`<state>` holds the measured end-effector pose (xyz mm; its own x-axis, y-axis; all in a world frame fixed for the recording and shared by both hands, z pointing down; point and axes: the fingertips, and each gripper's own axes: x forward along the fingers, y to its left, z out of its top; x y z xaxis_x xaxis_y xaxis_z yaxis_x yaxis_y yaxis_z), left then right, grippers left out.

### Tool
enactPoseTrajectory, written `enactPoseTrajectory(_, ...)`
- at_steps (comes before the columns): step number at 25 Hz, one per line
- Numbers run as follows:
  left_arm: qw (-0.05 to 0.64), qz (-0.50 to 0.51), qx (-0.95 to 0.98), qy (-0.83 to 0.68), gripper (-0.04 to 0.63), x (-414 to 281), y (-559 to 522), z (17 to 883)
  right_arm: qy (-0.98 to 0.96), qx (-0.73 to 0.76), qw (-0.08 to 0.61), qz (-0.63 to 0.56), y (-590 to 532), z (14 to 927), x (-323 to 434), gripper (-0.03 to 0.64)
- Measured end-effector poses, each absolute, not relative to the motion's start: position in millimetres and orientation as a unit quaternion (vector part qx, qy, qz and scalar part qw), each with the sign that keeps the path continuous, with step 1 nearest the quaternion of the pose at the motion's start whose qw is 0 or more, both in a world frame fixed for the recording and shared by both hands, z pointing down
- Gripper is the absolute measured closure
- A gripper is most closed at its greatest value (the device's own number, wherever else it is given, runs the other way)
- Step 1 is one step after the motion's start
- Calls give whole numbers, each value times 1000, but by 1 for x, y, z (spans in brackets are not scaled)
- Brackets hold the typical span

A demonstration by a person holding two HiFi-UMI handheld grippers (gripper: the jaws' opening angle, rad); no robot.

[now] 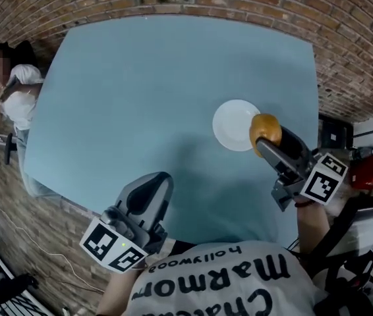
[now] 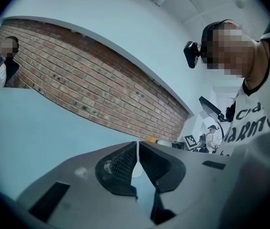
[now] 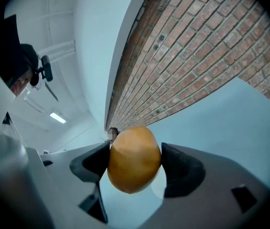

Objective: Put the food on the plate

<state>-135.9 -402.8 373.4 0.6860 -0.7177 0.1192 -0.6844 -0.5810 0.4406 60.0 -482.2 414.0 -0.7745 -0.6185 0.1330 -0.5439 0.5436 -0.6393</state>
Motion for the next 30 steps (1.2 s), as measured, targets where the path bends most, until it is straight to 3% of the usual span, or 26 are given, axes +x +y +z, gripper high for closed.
enactPoseTrajectory(16, 273, -29, 875, -400, 575, -139, -415, 410, 882, -373, -163, -236, -512, 494, 43, 293)
enactPoseTrajectory(22, 277, -32, 872, -403, 575, -146, -419, 415, 880, -376, -193, -217, -522, 506, 35, 293)
enactPoseTrajectory(30, 283, -29, 873, -396, 575, -144, -422, 420, 873, -372, -286, -132, -523, 526, 32, 293)
